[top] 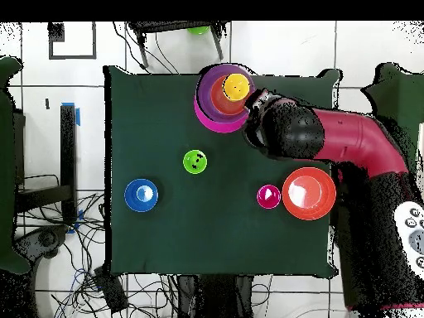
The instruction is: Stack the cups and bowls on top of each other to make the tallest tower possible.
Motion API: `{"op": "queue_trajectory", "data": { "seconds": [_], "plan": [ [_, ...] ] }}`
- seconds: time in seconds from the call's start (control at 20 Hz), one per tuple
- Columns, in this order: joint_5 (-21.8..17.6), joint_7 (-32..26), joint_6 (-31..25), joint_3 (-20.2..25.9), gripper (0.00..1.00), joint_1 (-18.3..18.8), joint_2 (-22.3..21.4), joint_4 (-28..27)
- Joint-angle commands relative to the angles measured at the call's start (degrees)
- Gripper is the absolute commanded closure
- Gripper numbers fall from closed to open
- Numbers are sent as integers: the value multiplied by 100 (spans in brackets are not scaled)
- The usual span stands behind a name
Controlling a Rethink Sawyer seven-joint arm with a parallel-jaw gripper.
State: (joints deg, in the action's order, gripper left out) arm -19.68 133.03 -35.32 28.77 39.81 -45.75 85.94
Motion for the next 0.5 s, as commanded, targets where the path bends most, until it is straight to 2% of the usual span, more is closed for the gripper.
{"op": "queue_trajectory", "data": {
  "seconds": [0.05,0.25,0.5],
  "plan": [
    [108,-418,-798,230,100,-478,222,-713],
    [111,-338,-971,98,100,-702,295,-1120],
    [180,-158,-1620,-113,100,-960,172,-1569]
  ]
}}
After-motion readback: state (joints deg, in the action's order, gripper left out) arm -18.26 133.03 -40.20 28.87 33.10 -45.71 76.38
